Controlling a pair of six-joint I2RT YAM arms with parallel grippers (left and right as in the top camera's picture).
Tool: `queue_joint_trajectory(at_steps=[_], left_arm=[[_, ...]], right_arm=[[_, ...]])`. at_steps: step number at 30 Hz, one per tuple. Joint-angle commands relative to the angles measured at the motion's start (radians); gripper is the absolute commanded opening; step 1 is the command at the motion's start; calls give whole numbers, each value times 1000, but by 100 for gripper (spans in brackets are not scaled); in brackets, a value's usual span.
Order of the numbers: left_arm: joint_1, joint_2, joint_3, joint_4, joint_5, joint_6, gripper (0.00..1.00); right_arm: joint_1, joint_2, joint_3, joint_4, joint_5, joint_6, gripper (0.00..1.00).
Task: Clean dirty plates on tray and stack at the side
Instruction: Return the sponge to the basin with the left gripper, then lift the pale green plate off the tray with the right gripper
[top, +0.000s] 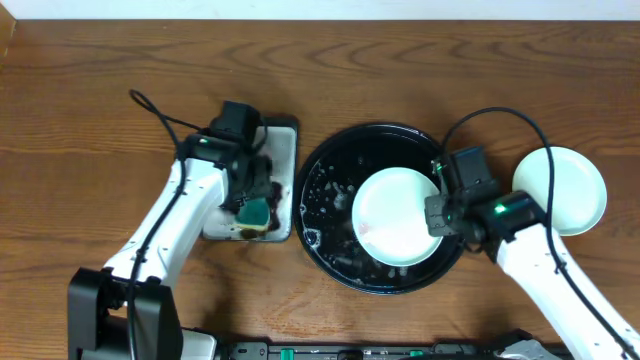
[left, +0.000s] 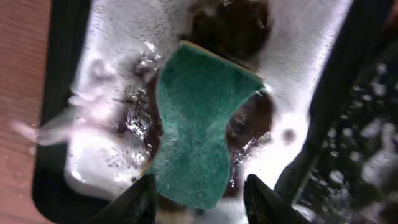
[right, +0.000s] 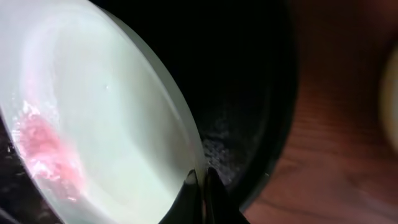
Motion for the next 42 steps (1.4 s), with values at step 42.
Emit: queue_joint_trajectory(at_steps=[42], left_arm=[[21, -443, 6, -71, 100, 43, 83]], right_arm=[[812, -149, 4, 48, 1155, -116, 1]])
